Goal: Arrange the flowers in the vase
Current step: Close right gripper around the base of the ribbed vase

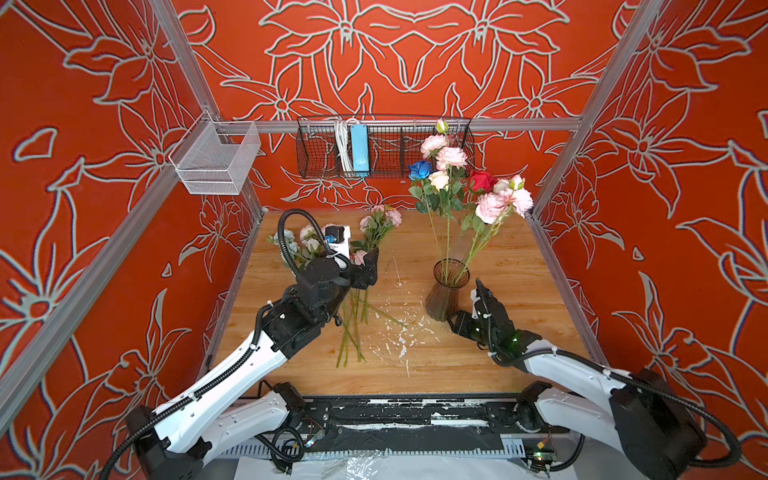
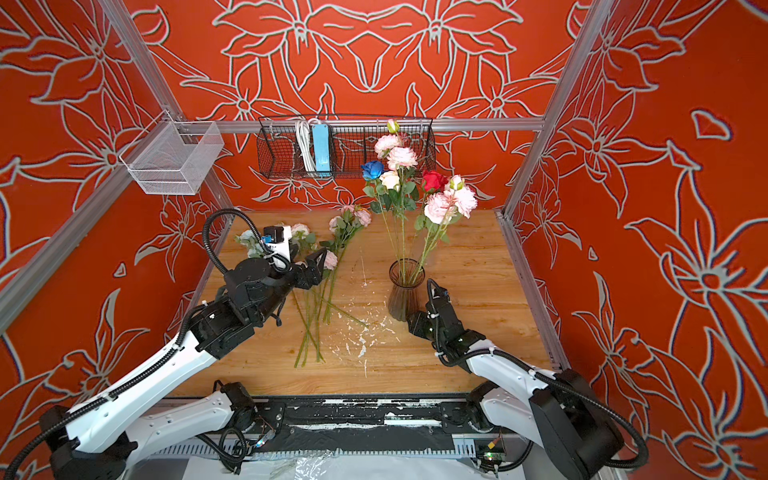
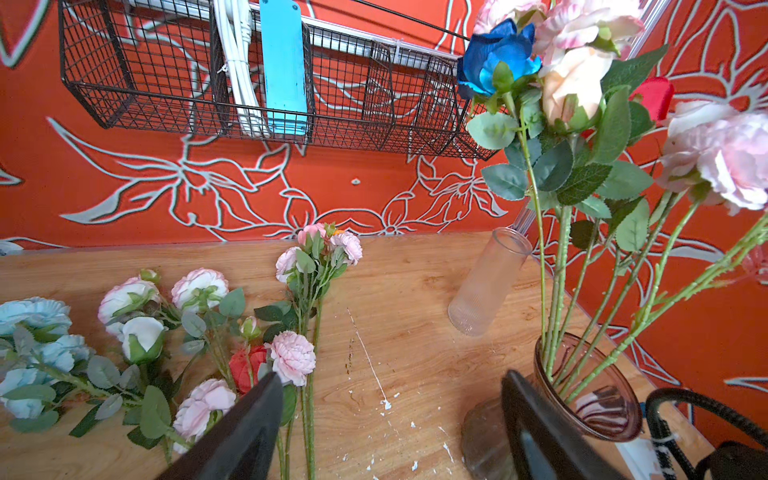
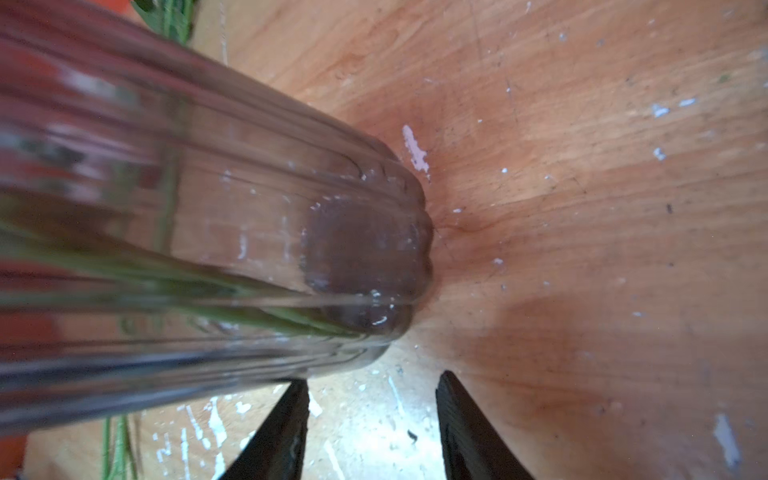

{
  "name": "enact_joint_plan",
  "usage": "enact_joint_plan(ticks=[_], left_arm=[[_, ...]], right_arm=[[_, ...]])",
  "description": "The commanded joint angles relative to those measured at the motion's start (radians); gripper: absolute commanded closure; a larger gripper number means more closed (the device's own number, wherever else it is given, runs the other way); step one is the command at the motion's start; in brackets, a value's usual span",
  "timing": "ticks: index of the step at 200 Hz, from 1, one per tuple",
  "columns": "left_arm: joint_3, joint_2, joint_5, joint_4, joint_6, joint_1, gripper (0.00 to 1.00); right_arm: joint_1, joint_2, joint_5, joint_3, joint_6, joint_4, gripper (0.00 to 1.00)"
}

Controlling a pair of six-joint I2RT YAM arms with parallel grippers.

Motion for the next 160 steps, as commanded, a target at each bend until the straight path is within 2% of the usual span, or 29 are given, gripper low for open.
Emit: enact_joint_plan(ticks=[1,41,96,160], left_arm=[[-0.002,-0.001,0.002,0.016,-0.009,0.008,0.18],[-0.004,0.002,0.005,0.018,-0.013,0.012,0.18],[-0.004,0.006,0.008,0.017,-0.015,0.017,0.18],[-0.004,0.003,0.011,0.02,-0.016,0.022,0.18]], right_arm=[[-0.009,0.059,-0.01,0.049,-0.02,0.055,0.49],[-0.009,0.163,-0.027,0.108,-0.023,0.115,0.49],[-0.01,0.308,-0.034,0.234,-0.099,0.092,0.49],[-0.011,0.345,-0.057,0.238,-0.121,0.102,0.46]])
